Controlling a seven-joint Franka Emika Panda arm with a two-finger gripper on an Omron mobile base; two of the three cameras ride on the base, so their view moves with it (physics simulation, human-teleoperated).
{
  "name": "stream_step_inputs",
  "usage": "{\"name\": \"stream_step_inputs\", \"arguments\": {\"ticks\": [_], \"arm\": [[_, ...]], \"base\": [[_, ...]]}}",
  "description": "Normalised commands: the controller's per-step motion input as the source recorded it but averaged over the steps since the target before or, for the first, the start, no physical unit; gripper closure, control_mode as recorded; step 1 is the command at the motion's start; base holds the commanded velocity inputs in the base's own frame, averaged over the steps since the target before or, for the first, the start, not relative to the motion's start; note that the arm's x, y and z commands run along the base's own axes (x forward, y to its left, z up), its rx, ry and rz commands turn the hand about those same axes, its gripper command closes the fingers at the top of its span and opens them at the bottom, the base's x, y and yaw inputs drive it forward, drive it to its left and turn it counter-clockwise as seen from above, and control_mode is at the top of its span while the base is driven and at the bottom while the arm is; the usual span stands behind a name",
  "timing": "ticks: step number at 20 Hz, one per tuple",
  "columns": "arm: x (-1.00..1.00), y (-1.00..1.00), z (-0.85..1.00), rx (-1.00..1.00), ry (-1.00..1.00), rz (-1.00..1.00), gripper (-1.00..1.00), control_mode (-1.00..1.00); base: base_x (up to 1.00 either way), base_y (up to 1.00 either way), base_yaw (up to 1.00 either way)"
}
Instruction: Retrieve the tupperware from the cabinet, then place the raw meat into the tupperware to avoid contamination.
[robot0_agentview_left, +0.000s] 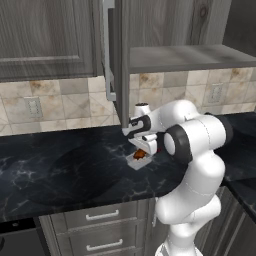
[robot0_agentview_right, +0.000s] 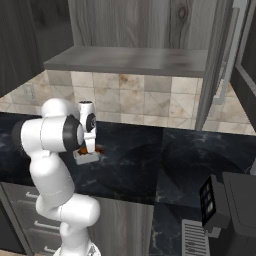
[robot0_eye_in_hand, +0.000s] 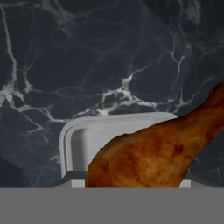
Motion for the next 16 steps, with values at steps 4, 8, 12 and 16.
{"name": "stream_step_inputs", "arguments": {"ticks": [4,8,12,16], "arm": [[-0.06,0.00,-0.17,0.00,0.00,-0.02,1.00,-1.00],[-0.09,0.00,-0.19,0.00,0.00,-0.03,1.00,-1.00],[-0.09,0.00,-0.16,0.00,0.00,-0.03,-1.00,-1.00],[-0.06,0.00,-0.09,0.00,0.00,-0.02,-1.00,-1.00]], "base": [[0.00,0.00,0.00],[0.00,0.00,0.00],[0.00,0.00,0.00],[0.00,0.00,0.00]]}}
